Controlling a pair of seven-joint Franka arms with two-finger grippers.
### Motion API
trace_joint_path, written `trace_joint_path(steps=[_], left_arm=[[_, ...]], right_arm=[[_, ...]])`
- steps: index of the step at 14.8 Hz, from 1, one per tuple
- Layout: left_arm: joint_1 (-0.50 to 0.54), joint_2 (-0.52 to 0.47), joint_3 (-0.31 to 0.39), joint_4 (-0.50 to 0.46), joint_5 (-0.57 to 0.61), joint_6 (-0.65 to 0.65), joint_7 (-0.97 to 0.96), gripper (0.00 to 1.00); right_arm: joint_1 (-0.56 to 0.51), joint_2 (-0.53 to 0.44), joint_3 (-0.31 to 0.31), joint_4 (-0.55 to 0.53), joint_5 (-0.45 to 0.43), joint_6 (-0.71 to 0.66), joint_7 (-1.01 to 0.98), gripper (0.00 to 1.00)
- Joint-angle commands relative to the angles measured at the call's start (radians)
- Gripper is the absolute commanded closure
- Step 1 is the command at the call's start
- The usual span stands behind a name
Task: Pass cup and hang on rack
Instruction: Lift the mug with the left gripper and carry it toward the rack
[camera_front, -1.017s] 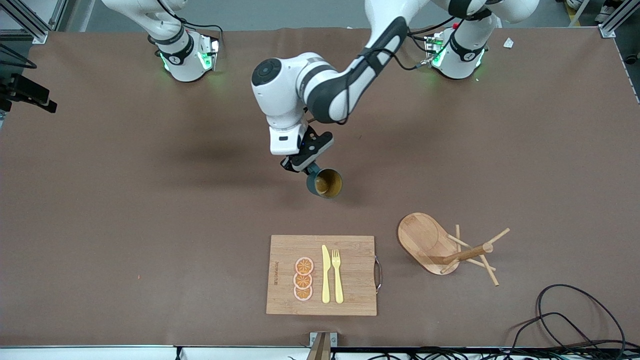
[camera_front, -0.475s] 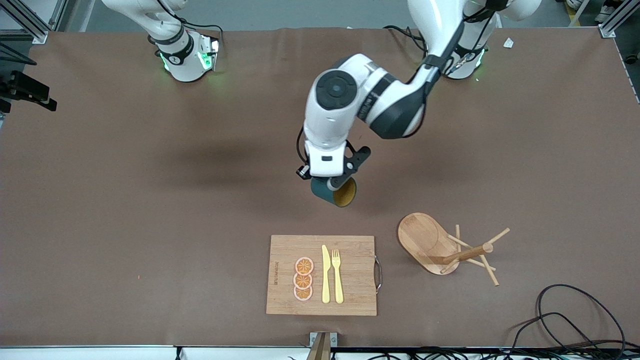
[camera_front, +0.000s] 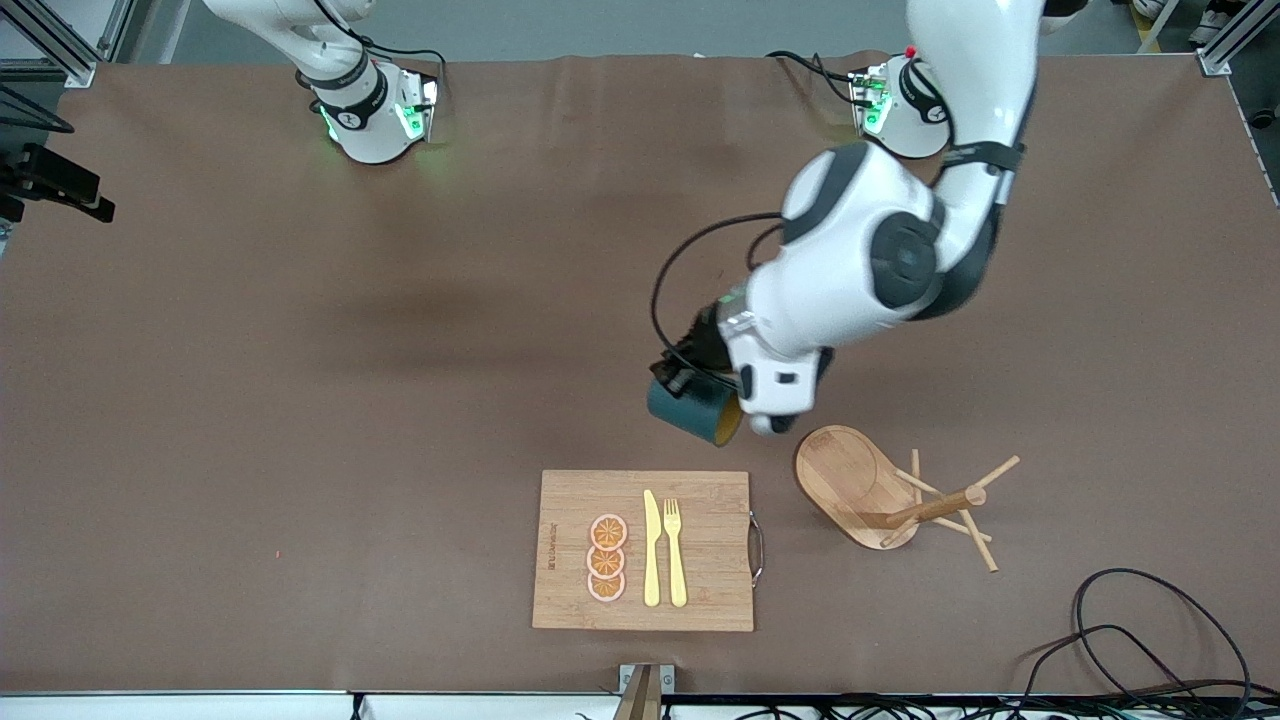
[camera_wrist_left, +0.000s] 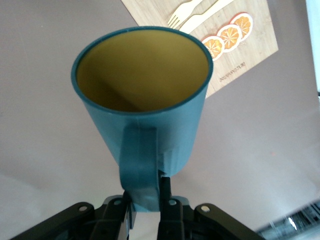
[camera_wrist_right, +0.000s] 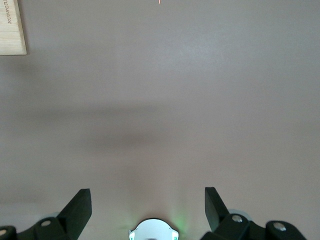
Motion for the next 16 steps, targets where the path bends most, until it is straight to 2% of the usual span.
trace_joint_path(steps=[1, 7, 11, 16], left_arm=[[0.085, -0.038, -0.005, -0.040, -0.124, -0.072, 0.130, 0.99], [0.272, -0.032, -0.005, -0.056, -0.427, -0.245, 0.314, 0.99], [0.355, -0.019, -0.005, -0.066, -0.501, -0.338, 0.391, 0.99], [0.421, -0.010, -0.005, -0.146, -0.541, -0.384, 0.546, 0.99]], right_arm=[[0.001, -0.031, -0.003, -0.029, 0.007, 0.009, -0.042, 0.00], [-0.002, -0.033, -0.006, -0.030, 0.010, 0.001, -0.035, 0.00], [-0.001, -0.033, -0.004, -0.030, 0.008, 0.003, -0.042, 0.00], [0.001, -0.033, -0.001, -0.030, 0.008, 0.006, -0.045, 0.00]])
